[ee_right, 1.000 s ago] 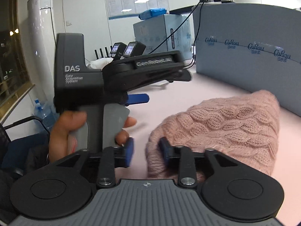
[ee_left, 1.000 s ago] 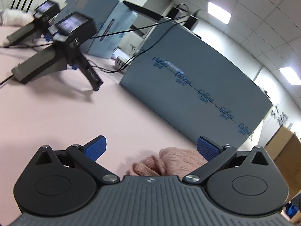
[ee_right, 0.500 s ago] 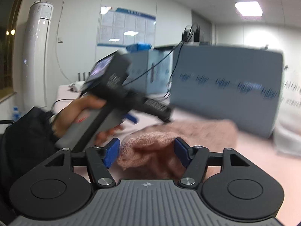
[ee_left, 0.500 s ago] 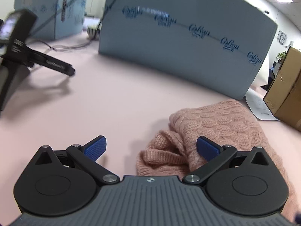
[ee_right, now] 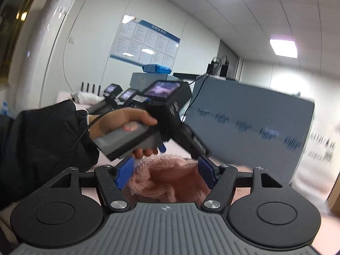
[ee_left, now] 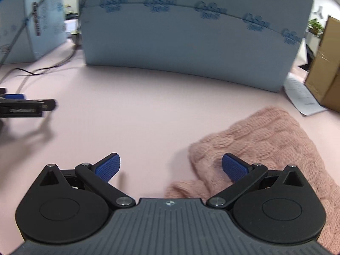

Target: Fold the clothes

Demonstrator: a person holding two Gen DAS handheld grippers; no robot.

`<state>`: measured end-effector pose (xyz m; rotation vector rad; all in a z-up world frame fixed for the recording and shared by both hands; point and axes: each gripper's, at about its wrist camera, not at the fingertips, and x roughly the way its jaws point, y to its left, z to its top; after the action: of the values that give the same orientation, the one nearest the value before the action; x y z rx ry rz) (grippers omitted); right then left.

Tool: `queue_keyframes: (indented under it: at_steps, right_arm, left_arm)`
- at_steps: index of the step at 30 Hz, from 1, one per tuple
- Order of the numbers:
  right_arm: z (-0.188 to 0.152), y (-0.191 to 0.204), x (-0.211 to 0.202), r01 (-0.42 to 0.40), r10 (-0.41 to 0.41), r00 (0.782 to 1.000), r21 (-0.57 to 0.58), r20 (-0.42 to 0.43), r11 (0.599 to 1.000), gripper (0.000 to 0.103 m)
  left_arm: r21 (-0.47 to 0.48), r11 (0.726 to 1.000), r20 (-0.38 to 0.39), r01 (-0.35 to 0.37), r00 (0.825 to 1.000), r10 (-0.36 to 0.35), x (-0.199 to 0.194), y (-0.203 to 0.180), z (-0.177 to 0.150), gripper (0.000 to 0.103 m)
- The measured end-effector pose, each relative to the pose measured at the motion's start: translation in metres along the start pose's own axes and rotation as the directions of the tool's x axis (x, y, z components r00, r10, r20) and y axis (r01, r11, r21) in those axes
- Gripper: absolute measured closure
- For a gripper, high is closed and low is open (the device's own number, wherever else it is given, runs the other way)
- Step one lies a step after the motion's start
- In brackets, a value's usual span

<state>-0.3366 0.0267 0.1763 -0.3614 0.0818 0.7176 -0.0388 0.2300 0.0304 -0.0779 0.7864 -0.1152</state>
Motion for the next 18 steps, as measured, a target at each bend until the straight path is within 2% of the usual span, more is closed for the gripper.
queue_keyframes:
  at_steps: [3,4,5,7,8,9,12,15,18]
  right_arm:
    - [0.000,0.009,0.014,0.029,-0.032,0.999,-0.066,-0.044,0.997,0.050]
    - [0.000,0.011,0.018,0.041,-0.045,0.997,-0.084,-0.054,0.996,0.058]
    - [0.000,0.014,0.024,0.053,-0.061,0.995,-0.104,-0.074,0.993,0.067]
    - [-0.002,0.015,0.033,0.060,-0.073,0.991,-0.118,-0.115,0.991,0.078]
    - [-0.002,0.013,0.037,0.064,-0.078,0.989,-0.118,-0.123,0.991,0.081]
    - [-0.002,0.012,0.040,0.068,-0.083,0.988,-0.116,-0.129,0.991,0.082]
    - [0.000,0.010,0.041,0.098,-0.110,0.987,-0.103,-0.121,0.990,0.086]
    - [0.003,0.007,0.042,0.111,-0.121,0.986,-0.086,-0.118,0.990,0.086]
    - [0.005,0.005,0.040,0.124,-0.133,0.985,-0.083,-0.111,0.989,0.086]
  left_arm:
    - [-0.021,0.999,0.016,0.031,0.999,-0.030,0.002,0.001,-0.003,0.000]
    - [-0.037,0.998,0.021,0.045,0.999,-0.044,0.003,0.003,-0.003,0.002]
    - [-0.058,0.996,0.027,0.065,0.998,-0.063,0.003,0.006,-0.004,0.009]
    - [-0.094,0.991,0.045,0.098,0.995,-0.094,0.003,0.012,-0.005,0.016]
    - [-0.097,0.990,0.056,0.104,0.994,-0.099,0.002,0.013,-0.005,0.031]
    - [-0.092,0.990,0.060,0.111,0.993,-0.106,0.002,0.013,-0.005,0.038]
    - [-0.079,0.987,0.064,0.141,0.989,-0.136,0.001,0.010,-0.006,0.069]
    - [-0.039,0.989,0.091,0.142,0.986,-0.138,-0.005,0.000,-0.009,0.083]
    - [-0.008,0.991,0.124,0.130,0.984,-0.128,-0.011,-0.007,-0.013,0.089]
